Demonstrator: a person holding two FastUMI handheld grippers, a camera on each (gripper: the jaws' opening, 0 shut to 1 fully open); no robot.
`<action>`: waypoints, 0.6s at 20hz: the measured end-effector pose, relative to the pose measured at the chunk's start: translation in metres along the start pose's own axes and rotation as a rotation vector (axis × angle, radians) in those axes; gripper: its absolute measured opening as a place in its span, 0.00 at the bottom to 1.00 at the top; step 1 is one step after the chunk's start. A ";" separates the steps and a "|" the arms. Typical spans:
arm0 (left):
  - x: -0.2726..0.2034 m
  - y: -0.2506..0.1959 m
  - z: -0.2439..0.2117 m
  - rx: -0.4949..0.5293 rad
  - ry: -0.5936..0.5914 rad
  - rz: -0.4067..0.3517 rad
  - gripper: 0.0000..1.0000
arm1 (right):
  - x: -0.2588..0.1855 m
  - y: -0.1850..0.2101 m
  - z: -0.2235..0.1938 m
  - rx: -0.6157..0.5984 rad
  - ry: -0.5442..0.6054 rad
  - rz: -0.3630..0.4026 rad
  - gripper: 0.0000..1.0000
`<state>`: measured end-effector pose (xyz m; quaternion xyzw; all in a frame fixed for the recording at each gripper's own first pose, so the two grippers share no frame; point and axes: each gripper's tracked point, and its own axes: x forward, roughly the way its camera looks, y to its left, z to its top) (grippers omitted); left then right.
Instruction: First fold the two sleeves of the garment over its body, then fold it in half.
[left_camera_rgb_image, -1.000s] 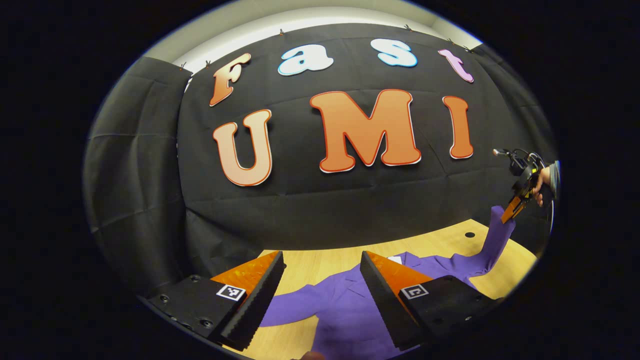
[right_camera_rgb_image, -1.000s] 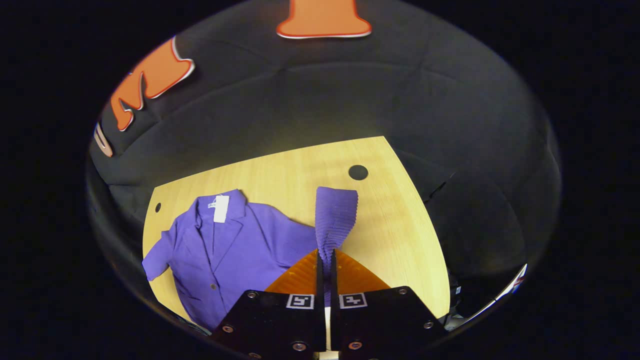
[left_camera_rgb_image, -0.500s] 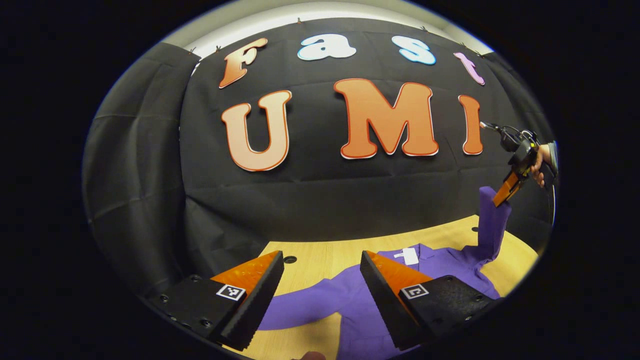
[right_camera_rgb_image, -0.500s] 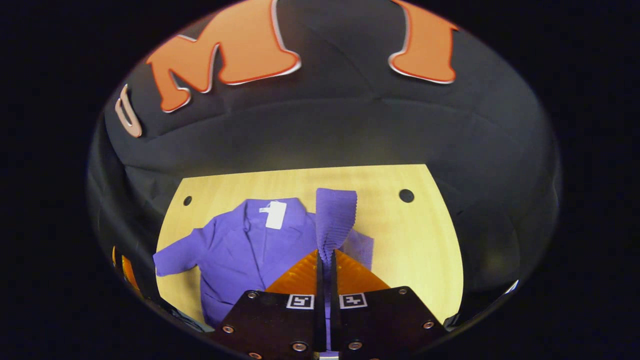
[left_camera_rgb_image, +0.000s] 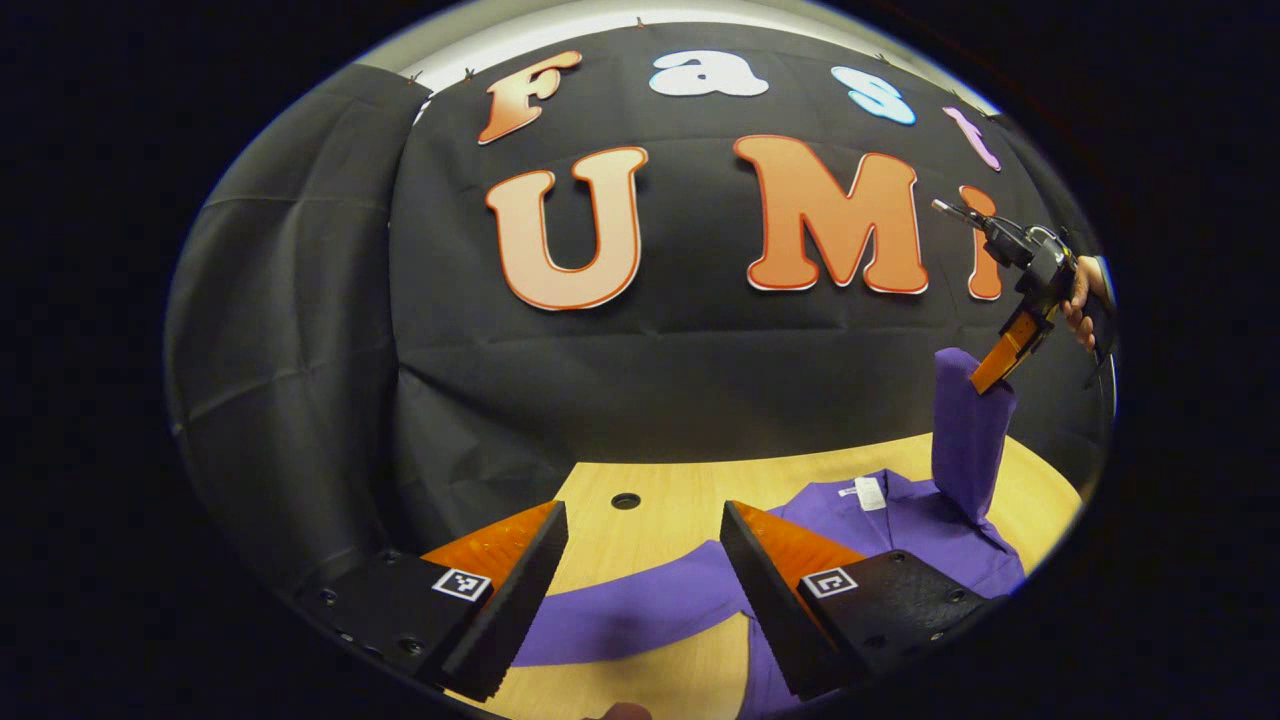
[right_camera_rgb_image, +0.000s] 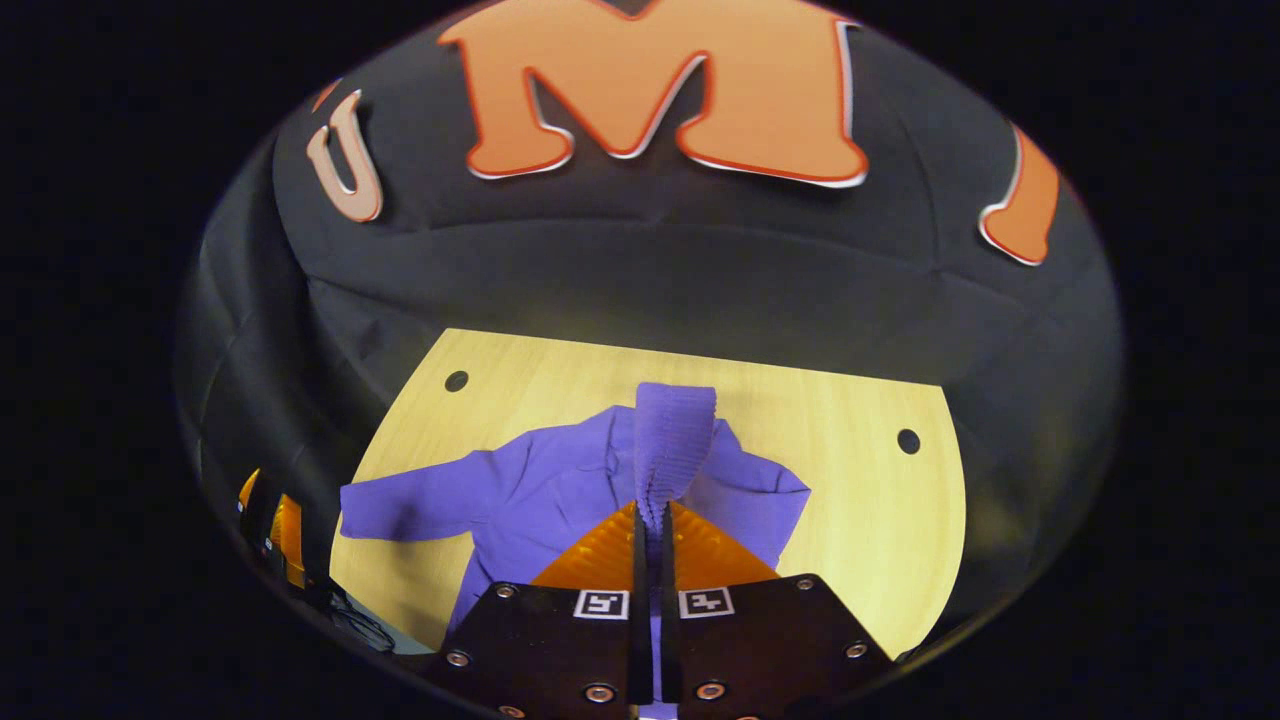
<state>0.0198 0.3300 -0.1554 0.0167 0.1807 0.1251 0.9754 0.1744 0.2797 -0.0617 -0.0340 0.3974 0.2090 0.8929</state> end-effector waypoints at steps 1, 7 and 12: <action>0.002 0.009 -0.003 0.000 0.007 0.007 0.97 | 0.003 0.017 0.001 -0.008 0.003 0.017 0.04; 0.018 0.059 -0.031 -0.005 0.073 0.077 0.97 | 0.012 0.091 -0.003 0.007 0.005 0.177 0.21; 0.023 0.084 -0.048 -0.040 0.148 0.142 0.97 | -0.012 0.083 0.024 0.032 -0.124 0.214 0.51</action>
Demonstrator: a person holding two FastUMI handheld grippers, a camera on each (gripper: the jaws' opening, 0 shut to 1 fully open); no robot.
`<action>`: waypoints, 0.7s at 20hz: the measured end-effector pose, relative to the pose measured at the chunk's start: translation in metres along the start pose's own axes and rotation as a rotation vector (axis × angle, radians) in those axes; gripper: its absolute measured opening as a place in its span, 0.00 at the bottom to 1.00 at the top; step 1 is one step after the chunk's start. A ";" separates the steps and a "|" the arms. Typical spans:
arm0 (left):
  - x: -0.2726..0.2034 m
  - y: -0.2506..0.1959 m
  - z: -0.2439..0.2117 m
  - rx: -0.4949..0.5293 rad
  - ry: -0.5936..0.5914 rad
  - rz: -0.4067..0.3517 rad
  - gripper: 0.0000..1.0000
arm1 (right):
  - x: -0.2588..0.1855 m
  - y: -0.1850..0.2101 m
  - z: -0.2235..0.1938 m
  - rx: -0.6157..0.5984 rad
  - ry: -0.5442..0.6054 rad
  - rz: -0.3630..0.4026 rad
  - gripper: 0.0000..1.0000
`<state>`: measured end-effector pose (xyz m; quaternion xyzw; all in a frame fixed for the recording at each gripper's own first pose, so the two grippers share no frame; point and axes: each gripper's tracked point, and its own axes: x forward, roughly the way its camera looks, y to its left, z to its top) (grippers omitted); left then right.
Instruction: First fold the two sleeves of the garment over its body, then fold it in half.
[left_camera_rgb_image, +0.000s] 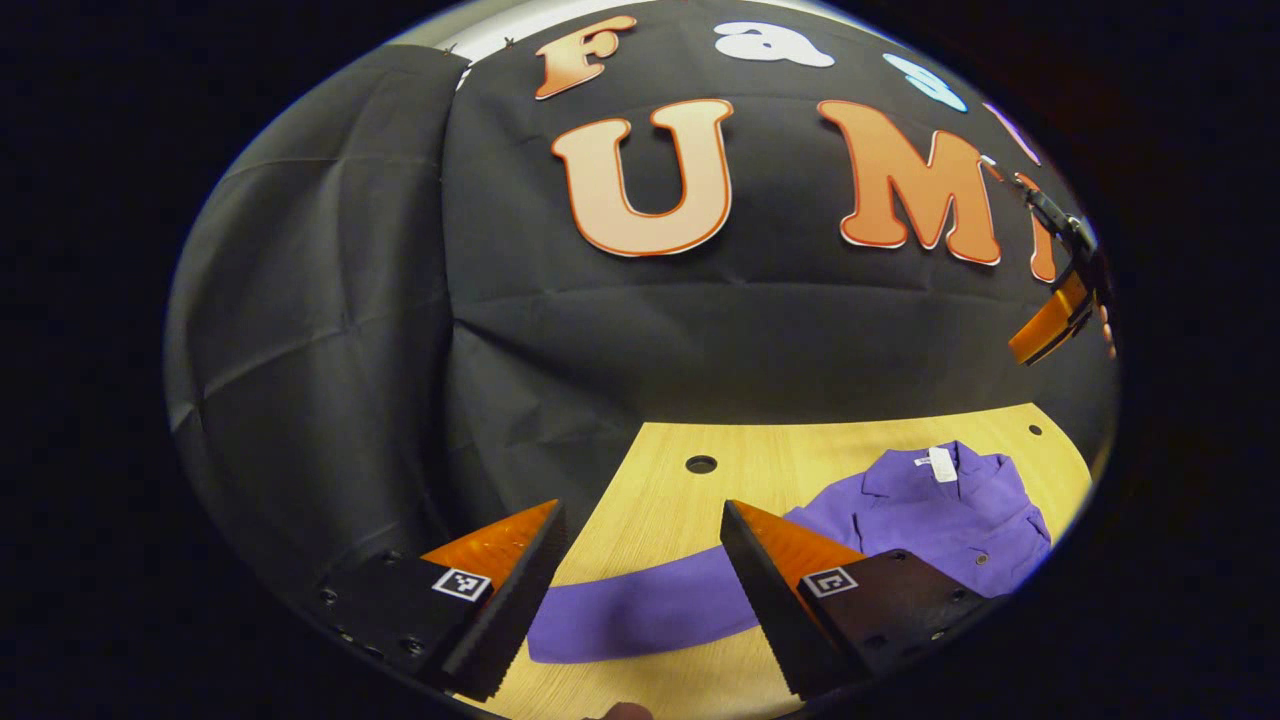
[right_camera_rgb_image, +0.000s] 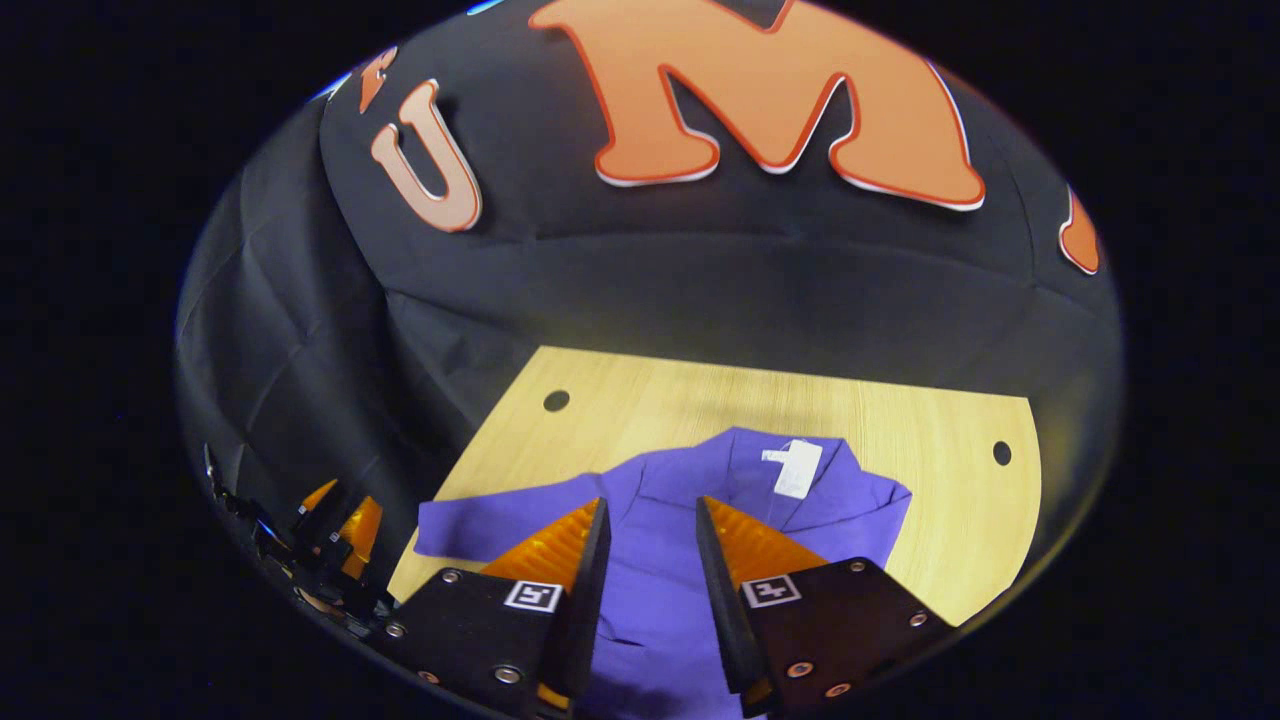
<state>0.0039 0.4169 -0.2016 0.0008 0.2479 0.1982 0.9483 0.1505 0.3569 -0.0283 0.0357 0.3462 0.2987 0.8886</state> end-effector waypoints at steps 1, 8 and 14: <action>0.002 0.003 -0.004 -0.010 0.029 0.004 0.97 | -0.010 -0.003 0.010 0.001 -0.042 0.002 0.54; 0.022 0.016 -0.052 -0.150 0.349 0.015 0.98 | -0.088 -0.069 0.047 0.033 -0.318 -0.095 0.93; 0.042 0.029 -0.109 -0.232 0.639 0.021 0.99 | -0.153 -0.138 0.034 0.052 -0.451 -0.232 0.94</action>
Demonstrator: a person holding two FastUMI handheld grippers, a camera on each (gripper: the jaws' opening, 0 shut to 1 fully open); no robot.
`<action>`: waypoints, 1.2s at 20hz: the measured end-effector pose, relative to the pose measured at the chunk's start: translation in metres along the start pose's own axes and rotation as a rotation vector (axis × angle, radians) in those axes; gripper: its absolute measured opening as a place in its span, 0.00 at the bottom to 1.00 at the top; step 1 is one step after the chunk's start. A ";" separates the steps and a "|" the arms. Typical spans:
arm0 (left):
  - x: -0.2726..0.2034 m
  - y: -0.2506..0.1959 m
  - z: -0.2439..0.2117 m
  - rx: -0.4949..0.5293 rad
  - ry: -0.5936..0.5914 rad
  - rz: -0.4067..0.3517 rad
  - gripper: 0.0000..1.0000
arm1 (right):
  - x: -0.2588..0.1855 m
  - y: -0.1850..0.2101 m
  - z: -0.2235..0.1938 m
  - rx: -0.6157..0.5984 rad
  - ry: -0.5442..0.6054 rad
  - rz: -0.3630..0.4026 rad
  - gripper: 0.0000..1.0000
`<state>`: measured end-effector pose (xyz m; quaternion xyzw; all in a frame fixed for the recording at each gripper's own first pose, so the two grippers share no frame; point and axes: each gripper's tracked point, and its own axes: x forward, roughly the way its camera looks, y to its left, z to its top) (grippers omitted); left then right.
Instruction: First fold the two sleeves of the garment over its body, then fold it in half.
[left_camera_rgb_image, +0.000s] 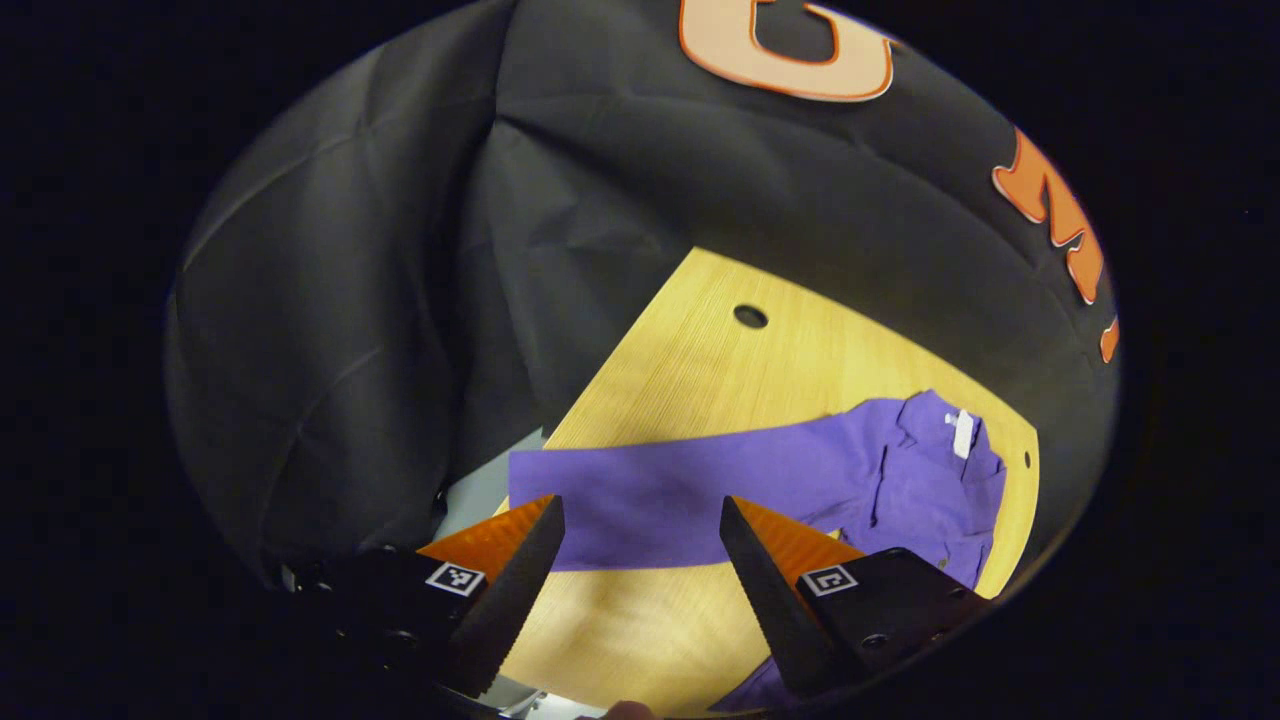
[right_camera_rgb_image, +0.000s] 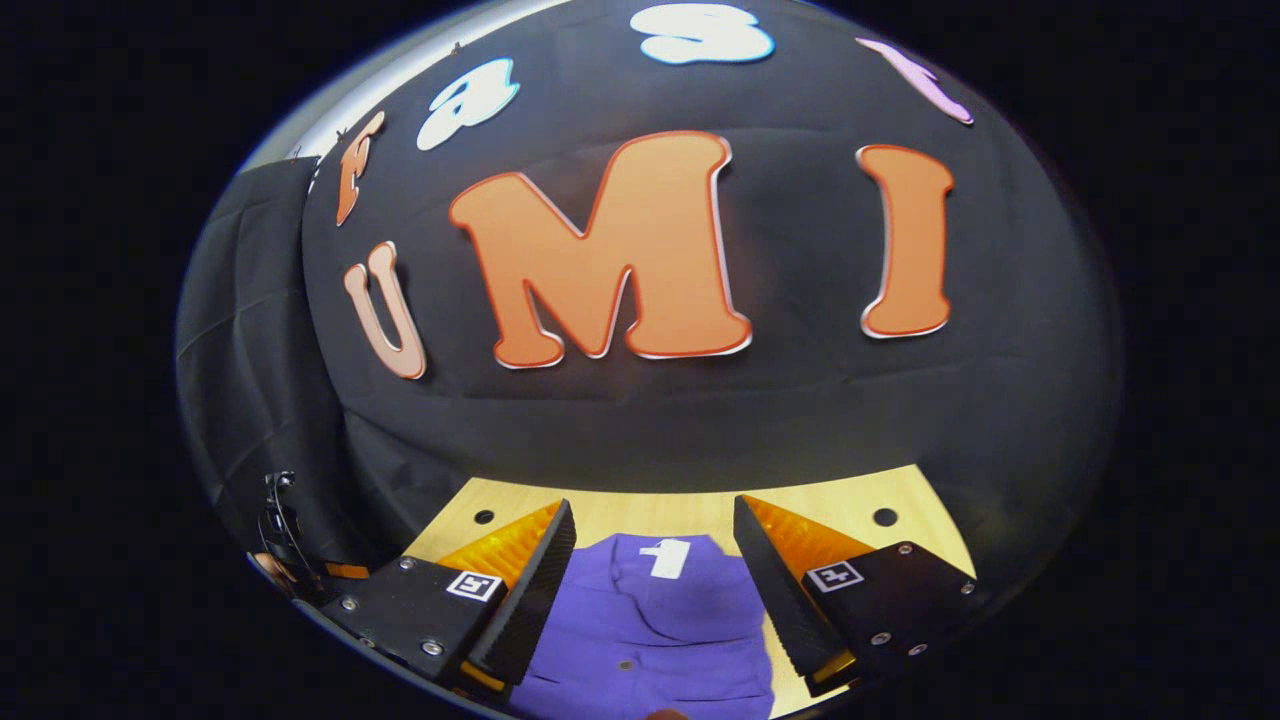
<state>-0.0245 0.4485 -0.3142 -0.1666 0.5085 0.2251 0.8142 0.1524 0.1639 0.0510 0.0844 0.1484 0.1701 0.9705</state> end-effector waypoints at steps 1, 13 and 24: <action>0.007 0.004 -0.007 0.002 0.050 0.008 0.99 | -0.009 -0.011 0.000 -0.003 -0.015 -0.017 0.95; 0.094 0.040 -0.059 -0.044 0.359 0.086 0.99 | -0.073 -0.072 -0.013 0.011 -0.077 -0.151 0.94; 0.121 0.037 -0.060 -0.012 0.387 0.056 0.42 | -0.069 -0.070 -0.025 -0.005 -0.042 -0.139 0.94</action>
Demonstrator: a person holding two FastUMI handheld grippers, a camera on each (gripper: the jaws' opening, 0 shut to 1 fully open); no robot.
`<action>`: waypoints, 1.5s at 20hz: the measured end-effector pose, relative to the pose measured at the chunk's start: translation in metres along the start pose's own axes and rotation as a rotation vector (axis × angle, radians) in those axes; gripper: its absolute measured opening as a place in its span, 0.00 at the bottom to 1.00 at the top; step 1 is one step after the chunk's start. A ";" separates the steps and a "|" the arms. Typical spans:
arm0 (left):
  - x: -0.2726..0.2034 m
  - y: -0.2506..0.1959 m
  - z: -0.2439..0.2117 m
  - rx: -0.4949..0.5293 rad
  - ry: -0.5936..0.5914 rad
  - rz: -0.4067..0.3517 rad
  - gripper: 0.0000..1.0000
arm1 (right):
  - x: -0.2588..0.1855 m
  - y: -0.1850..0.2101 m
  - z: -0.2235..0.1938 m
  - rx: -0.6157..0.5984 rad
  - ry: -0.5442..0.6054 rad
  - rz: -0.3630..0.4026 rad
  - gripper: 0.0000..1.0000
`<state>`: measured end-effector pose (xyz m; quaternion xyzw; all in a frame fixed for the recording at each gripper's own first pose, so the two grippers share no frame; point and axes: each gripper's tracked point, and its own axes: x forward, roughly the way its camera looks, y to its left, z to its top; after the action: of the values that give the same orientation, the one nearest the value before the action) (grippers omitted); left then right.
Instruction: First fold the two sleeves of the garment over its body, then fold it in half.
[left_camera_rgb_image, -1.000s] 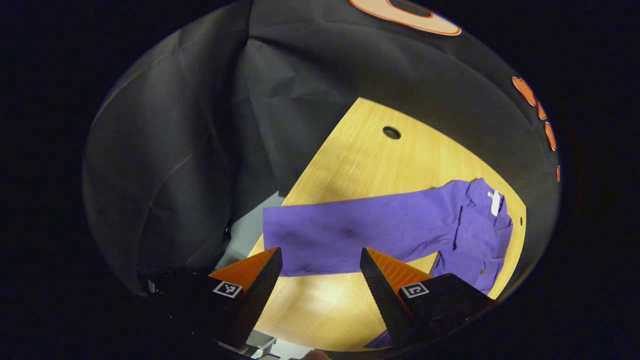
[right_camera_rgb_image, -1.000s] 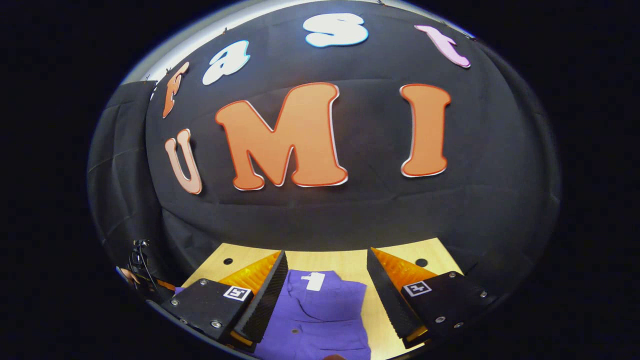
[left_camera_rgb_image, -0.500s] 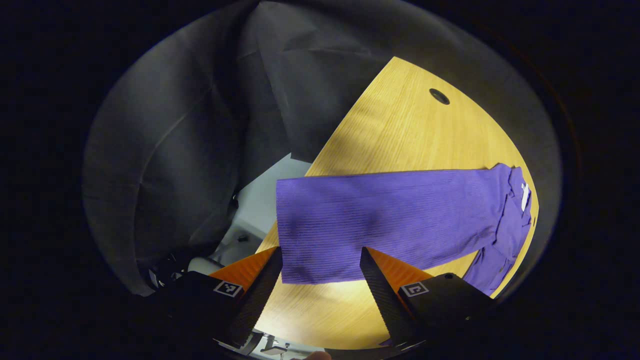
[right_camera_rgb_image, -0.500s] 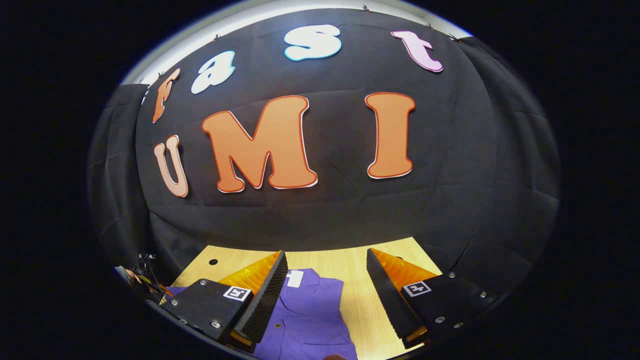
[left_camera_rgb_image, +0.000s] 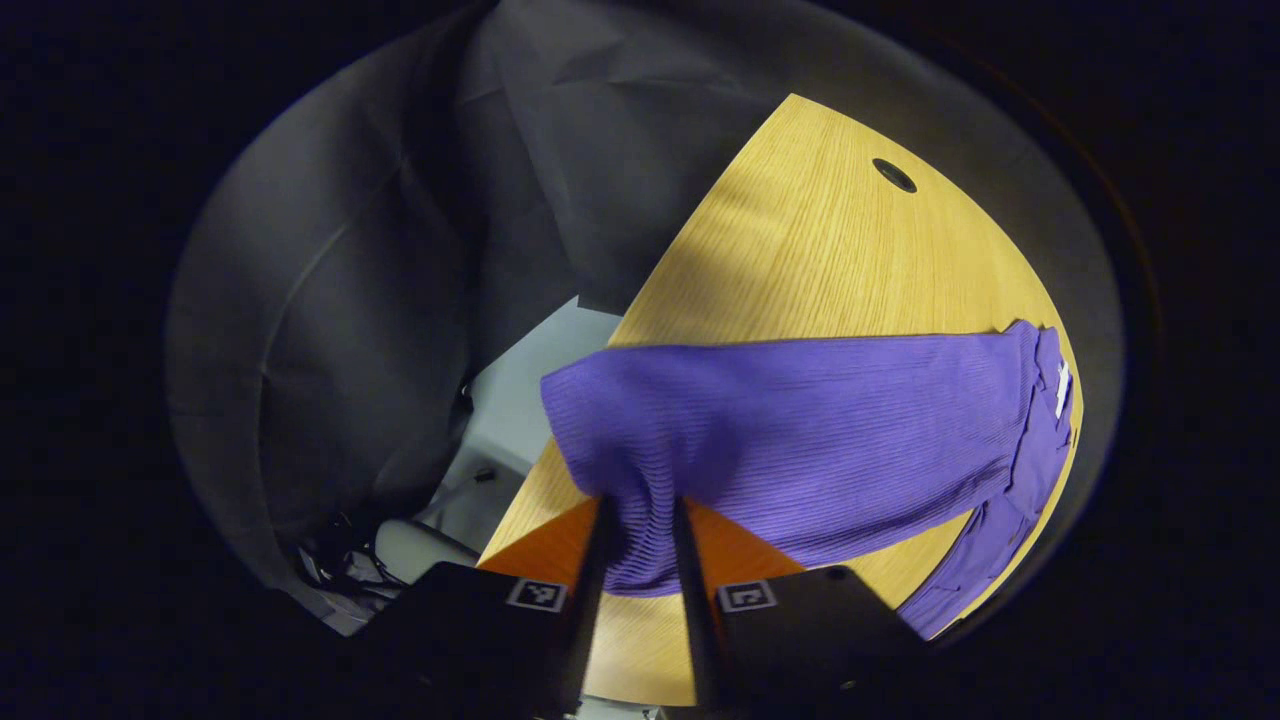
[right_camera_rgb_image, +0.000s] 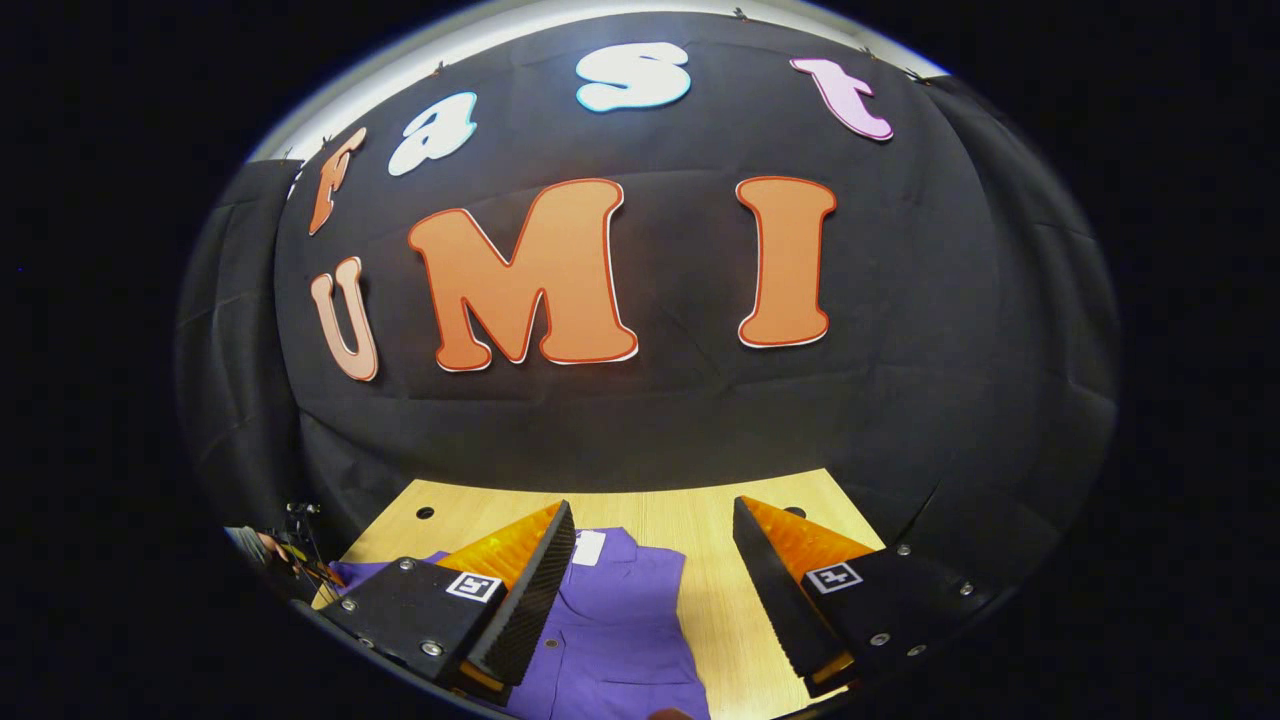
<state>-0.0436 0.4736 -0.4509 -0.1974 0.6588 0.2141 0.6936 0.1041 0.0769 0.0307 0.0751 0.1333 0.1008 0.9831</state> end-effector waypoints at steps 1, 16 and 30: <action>-0.001 -0.002 0.001 -0.008 0.000 0.003 0.26 | 0.001 -0.001 -0.002 -0.001 0.006 0.003 0.94; -0.175 -0.185 0.045 0.426 -0.312 -0.141 0.06 | 0.004 -0.018 0.001 -0.018 -0.017 0.070 0.95; -0.270 -0.444 0.004 0.733 -0.410 -0.331 0.07 | -0.021 -0.076 -0.014 0.063 -0.061 0.070 0.94</action>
<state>0.1963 0.0977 -0.1844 0.0048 0.4997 -0.1125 0.8588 0.0939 0.0004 0.0093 0.1137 0.1036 0.1284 0.9797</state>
